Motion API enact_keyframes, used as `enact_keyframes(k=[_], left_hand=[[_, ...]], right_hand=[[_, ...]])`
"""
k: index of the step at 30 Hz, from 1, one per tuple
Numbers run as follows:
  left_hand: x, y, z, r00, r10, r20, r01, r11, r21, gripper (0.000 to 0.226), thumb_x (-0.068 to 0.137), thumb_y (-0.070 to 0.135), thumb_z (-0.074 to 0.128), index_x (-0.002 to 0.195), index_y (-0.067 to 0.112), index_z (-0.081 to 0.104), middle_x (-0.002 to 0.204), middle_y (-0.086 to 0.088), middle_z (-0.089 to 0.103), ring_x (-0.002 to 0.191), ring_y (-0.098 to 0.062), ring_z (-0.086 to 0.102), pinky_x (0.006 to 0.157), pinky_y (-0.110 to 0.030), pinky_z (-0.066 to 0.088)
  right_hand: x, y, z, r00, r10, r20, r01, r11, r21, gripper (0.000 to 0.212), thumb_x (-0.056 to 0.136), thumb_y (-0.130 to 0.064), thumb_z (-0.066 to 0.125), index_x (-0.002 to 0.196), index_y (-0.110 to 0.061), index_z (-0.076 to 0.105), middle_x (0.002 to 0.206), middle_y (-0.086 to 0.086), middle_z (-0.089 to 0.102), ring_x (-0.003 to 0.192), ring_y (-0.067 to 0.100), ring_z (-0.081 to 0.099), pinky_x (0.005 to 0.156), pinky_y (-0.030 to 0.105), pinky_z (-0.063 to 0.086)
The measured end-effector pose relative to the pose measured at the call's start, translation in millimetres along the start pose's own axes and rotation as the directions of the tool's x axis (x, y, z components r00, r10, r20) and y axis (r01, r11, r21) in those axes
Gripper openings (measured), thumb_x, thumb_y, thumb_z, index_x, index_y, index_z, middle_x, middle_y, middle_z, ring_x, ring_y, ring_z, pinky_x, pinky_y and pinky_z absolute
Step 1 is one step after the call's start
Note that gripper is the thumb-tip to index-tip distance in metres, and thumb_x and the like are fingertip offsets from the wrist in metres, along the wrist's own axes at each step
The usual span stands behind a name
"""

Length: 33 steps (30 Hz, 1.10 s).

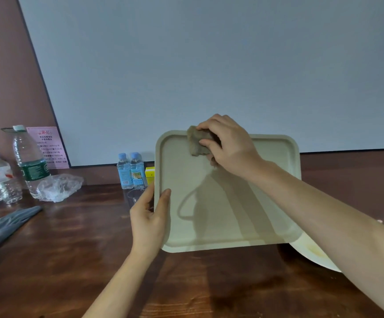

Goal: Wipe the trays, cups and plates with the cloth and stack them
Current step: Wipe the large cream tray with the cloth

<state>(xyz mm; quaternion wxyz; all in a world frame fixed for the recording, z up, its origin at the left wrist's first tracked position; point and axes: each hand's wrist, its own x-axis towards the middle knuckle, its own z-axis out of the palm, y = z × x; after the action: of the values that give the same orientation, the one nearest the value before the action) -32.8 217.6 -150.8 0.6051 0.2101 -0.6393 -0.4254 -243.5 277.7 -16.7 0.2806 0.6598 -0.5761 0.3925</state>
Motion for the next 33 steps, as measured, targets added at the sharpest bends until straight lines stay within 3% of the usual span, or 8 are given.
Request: enact_keyframes(k=[3,7,10,18,24,27,30,33], left_hand=[[6,-5,14,1.000,0.005,0.028,-0.005,1.000,0.010,0.026,0.107,0.012,0.065,0.119,0.033,0.075,0.108,0.005,0.081,0.102,-0.023,0.076,0.087,-0.044,0.062],[23,-13,17,0.997,0.064,0.034,-0.070,0.968,0.239,0.014,0.100,0.037,0.063,0.089,0.030,0.066,0.082,-0.003,0.066,0.076,-0.031,0.061,0.069,-0.057,0.055],[43,1,21,0.977,0.209,0.034,-0.203,0.877,0.435,0.029,0.101,0.036,0.070,0.082,0.021,0.053,0.084,0.004,0.053,0.075,-0.020,0.052,0.063,-0.038,0.044],[61,39,38,0.975,0.197,-0.103,-0.149,0.922,0.357,0.045,0.109,0.037,0.059,0.079,0.010,0.041,0.066,0.002,0.036,0.062,-0.013,0.028,0.060,-0.034,0.029],[44,33,12,0.977,0.112,-0.179,-0.072,0.973,0.218,0.051,0.106,0.040,0.065,0.079,0.005,0.040,0.073,-0.015,0.038,0.073,-0.022,0.037,0.067,-0.034,0.033],[42,33,11,0.981,0.073,-0.178,-0.019,0.958,0.285,0.050,0.106,0.041,0.063,0.076,0.010,0.040,0.069,-0.005,0.040,0.065,-0.019,0.039,0.064,-0.038,0.035],[47,40,18,0.977,0.139,-0.159,-0.048,0.878,0.476,0.030,0.100,0.037,0.070,0.110,0.009,0.062,0.105,-0.007,0.064,0.103,-0.032,0.060,0.090,-0.049,0.049],[53,48,30,0.892,0.448,0.060,-0.338,0.572,0.748,0.036,0.097,0.032,0.075,0.126,0.012,0.068,0.126,-0.011,0.064,0.117,-0.036,0.054,0.093,-0.049,0.043]], right_hand=[[14,-12,13,0.997,-0.080,-0.016,0.081,0.996,0.037,0.026,0.095,-0.013,0.068,0.121,-0.013,0.071,0.116,-0.001,0.067,0.108,0.022,0.062,0.090,0.035,0.050],[23,-14,19,0.992,-0.127,-0.025,0.127,0.992,-0.016,0.026,0.093,-0.006,0.064,0.118,-0.007,0.071,0.114,0.006,0.068,0.104,0.028,0.063,0.084,0.039,0.053],[19,-20,19,0.988,-0.156,-0.004,0.155,0.987,-0.031,0.026,0.092,-0.002,0.064,0.116,-0.004,0.071,0.111,0.008,0.069,0.101,0.029,0.063,0.082,0.033,0.050],[1,-30,2,0.988,-0.149,-0.037,0.150,0.988,0.030,0.022,0.095,-0.005,0.062,0.116,-0.007,0.070,0.110,0.003,0.066,0.101,0.022,0.060,0.081,0.029,0.048],[-34,16,-30,0.999,-0.031,-0.021,0.029,0.996,-0.087,0.021,0.092,-0.004,0.063,0.111,-0.010,0.069,0.107,0.002,0.067,0.101,0.026,0.059,0.083,0.034,0.046],[-42,26,-39,1.000,-0.018,0.023,0.021,0.988,-0.153,0.020,0.092,0.000,0.062,0.107,-0.011,0.068,0.103,0.001,0.066,0.095,0.027,0.057,0.080,0.037,0.046],[-34,12,-40,0.994,-0.100,0.044,0.106,0.979,-0.173,0.022,0.087,0.003,0.064,0.106,-0.009,0.067,0.103,0.003,0.065,0.091,0.028,0.056,0.076,0.044,0.048],[-20,-12,-37,0.969,-0.231,0.087,0.244,0.948,-0.204,0.024,0.084,0.005,0.065,0.103,-0.008,0.068,0.102,0.005,0.066,0.090,0.028,0.056,0.074,0.040,0.045]])
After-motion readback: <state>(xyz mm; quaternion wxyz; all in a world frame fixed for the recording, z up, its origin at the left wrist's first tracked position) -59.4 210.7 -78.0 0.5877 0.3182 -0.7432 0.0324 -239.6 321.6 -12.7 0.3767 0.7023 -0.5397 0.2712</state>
